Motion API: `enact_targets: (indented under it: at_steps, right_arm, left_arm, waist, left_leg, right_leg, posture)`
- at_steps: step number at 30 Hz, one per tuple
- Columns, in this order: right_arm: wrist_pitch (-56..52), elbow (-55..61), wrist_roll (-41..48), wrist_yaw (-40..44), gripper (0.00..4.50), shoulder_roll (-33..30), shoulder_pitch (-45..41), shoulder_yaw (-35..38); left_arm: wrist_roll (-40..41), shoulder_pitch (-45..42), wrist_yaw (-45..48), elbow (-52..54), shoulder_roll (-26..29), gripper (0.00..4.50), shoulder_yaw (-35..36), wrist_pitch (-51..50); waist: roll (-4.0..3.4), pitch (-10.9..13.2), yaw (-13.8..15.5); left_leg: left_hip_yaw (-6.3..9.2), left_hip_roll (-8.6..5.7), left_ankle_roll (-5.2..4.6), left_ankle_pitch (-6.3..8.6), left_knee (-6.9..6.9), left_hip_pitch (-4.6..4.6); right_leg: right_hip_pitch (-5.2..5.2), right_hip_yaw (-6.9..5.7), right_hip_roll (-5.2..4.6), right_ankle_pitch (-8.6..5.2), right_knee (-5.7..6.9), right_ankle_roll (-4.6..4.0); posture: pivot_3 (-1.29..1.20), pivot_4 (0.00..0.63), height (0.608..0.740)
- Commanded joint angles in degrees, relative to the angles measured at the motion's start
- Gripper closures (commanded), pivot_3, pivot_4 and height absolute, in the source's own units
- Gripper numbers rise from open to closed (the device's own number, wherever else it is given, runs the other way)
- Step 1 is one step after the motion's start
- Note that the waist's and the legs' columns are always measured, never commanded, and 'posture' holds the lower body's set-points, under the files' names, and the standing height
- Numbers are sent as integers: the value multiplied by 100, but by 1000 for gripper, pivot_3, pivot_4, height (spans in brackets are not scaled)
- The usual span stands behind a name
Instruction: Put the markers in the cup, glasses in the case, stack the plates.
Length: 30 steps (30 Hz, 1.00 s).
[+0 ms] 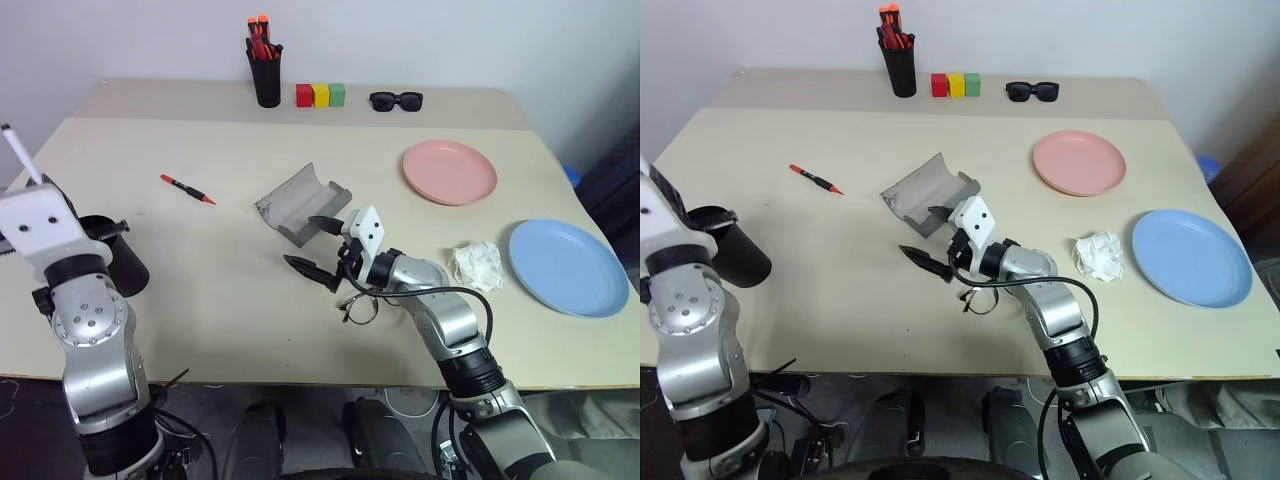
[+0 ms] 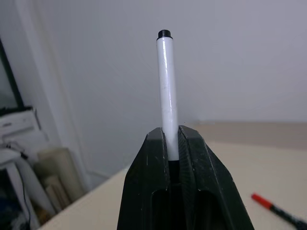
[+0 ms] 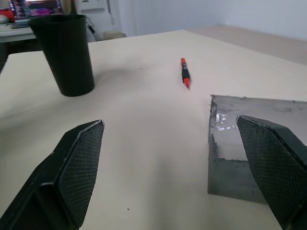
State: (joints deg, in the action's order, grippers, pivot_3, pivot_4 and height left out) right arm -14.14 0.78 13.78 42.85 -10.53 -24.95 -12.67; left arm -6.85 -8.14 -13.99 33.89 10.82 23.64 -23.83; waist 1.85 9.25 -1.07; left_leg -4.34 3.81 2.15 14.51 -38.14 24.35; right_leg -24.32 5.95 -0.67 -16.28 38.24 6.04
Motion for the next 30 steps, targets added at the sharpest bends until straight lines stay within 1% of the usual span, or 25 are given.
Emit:
enact_targets:
  at_steps: [1,6,9,12,17,19,21,23,26,28,29,30]
  right_arm:
    - [126,82,69,15,0,51,-100,46]
    - [119,92,62,-22,0,66,-92,71]
    - [98,143,72,-42,0,75,-51,66]
    - [77,191,82,-73,0,90,-11,50]
    - [71,191,94,-99,0,105,-8,43]
    - [75,188,95,-107,0,106,-11,49]
    - [76,170,90,-141,0,111,-39,79]
    - [79,137,92,-192,0,116,-88,134]
    - [77,71,99,-287,0,128,-163,211]
    - [83,-13,104,-380,0,152,-228,285]
    - [76,-42,116,-417,0,163,-255,319]
    - [75,-62,120,-436,0,169,-273,338]
  left_arm:
    - [-201,163,-154,207,-92,4474,13,225]
    - [-291,309,-237,132,-254,4474,-41,331]
    - [-360,295,-272,52,-282,3321,-68,338]
    - [-373,271,-274,23,-301,1849,-81,311]
    - [-358,223,-279,4,-313,1849,-105,307]
    - [-307,80,-249,30,-292,1849,-124,285]
    - [-216,-274,-120,44,-186,1849,-208,173]
    - [50,-896,131,-47,-87,1849,-326,-89]
    - [306,-1788,530,-402,98,1849,-578,-760]
    - [291,-2514,708,-1062,258,1299,-848,-1757]
    - [365,-2941,658,-1546,193,966,-822,-2274]
    - [431,-3289,588,-1986,121,494,-751,-2648]
  waist:
    - [0,0,-2]
    - [1,-1,3]
    - [1,-1,1]
    - [1,-1,-3]
    - [1,-1,-3]
    - [1,-1,-2]
    - [2,-1,18]
    - [4,-2,36]
    - [4,-2,25]
    - [4,-2,19]
    - [4,-2,16]
    - [4,-2,15]
  left_leg:
    - [0,0,0,0,0,0]
    - [0,0,0,0,0,1]
    - [-1,-1,-1,0,0,1]
    - [0,-1,-1,0,0,1]
    - [-1,-1,-1,0,0,1]
    - [-1,-1,-1,1,0,1]
    - [0,-1,-1,0,0,1]
    - [0,-1,-1,0,-1,2]
    - [0,-4,-1,0,-4,4]
    - [1,-4,-1,0,-2,2]
    - [3,-4,-1,0,-1,1]
    - [4,-5,-1,0,-2,1]
  right_leg:
    - [0,0,0,0,0,0]
    - [0,0,-2,0,-1,0]
    - [0,0,-2,0,-2,0]
    - [0,0,-2,0,-2,0]
    - [0,0,-2,0,-2,0]
    - [0,0,-2,0,-2,0]
    - [0,0,-2,0,-1,-1]
    - [0,-1,-1,0,-2,-1]
    - [2,-2,-2,0,-4,0]
    - [2,-2,-1,1,-3,0]
    - [1,-3,0,1,-3,0]
    - [1,-3,1,1,-1,0]
  posture:
    - [0,150,725]
    - [0,150,725]
    - [0,150,725]
    - [0,150,725]
    - [0,150,725]
    - [0,150,725]
    - [0,150,725]
    - [0,150,725]
    - [0,150,725]
    - [0,150,725]
    - [0,150,725]
    - [0,150,725]
